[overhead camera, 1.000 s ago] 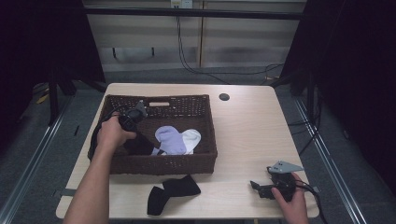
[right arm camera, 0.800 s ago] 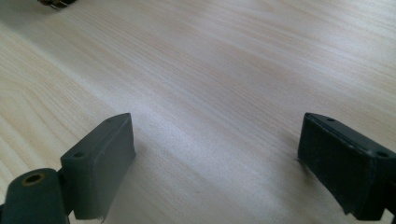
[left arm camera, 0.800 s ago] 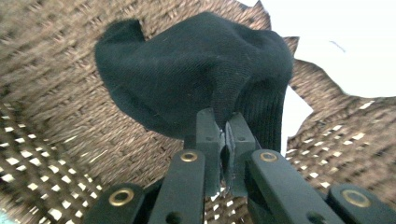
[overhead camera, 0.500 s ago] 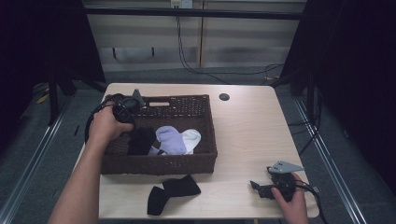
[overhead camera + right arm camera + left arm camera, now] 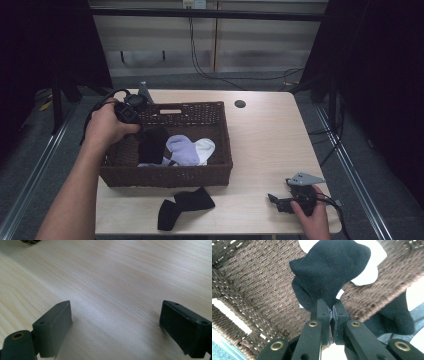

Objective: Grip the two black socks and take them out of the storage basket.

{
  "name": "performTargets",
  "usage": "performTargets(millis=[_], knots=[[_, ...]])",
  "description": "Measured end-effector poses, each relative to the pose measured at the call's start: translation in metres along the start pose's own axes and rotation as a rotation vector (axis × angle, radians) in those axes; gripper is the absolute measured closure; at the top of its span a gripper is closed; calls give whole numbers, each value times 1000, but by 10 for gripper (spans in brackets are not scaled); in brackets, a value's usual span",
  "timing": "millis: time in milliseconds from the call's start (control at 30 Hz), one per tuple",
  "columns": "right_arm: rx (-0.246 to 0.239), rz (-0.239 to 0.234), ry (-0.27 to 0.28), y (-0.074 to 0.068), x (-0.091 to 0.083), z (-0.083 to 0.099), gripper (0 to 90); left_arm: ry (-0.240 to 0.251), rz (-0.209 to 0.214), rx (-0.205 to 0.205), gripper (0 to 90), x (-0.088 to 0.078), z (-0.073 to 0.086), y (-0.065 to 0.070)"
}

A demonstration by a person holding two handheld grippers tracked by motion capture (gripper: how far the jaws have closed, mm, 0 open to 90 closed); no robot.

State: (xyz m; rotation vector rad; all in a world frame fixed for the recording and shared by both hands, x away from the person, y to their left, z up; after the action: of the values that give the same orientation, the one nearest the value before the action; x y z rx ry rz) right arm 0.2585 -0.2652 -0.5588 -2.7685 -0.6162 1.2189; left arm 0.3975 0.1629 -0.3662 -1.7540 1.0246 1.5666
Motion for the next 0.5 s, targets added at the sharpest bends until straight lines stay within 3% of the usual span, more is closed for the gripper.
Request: performTargets(millis=[500], knots=[[0, 0, 0, 0, 0, 0, 103, 27, -12, 43, 867, -46, -4, 19]])
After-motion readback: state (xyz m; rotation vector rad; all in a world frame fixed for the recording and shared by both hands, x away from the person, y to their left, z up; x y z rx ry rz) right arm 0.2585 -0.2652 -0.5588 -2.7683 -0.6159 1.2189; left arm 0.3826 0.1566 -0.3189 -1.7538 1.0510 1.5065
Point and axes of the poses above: each handheld gripper's, and its own axes: x roughly forward along the jaws, z roughly out of its underside, y roughly to its right, the point moved 7 cm from there along x, roughly forward along the jaws, and after that the axes turned 15 degrees about x, right-handed, at the moved point
